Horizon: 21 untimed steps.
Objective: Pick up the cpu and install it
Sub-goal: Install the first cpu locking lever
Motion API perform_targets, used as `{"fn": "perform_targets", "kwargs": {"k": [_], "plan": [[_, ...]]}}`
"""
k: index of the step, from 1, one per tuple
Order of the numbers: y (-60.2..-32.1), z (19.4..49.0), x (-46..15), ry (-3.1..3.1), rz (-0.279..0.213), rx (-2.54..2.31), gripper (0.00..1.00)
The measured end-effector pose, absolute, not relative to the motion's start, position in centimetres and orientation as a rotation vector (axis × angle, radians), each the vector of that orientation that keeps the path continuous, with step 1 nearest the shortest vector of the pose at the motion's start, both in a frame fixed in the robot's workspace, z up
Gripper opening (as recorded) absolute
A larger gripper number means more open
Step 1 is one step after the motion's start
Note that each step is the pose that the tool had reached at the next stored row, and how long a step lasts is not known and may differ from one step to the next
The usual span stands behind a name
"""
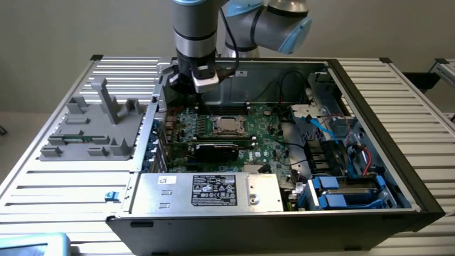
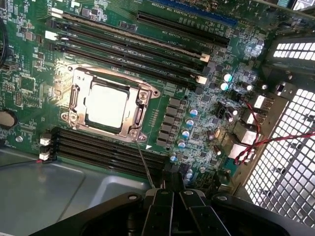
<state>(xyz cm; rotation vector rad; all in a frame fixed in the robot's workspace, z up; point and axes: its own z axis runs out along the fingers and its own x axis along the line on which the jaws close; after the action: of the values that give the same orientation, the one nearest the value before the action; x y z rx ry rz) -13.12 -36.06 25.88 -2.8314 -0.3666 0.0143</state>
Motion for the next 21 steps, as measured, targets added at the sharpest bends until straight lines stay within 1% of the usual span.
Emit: {"fn": "perform_targets", "kwargs": {"k": [21], "plan": [[-35.3, 24.7, -12.8, -0.327, 0.0, -2.79, 0.11]]}}
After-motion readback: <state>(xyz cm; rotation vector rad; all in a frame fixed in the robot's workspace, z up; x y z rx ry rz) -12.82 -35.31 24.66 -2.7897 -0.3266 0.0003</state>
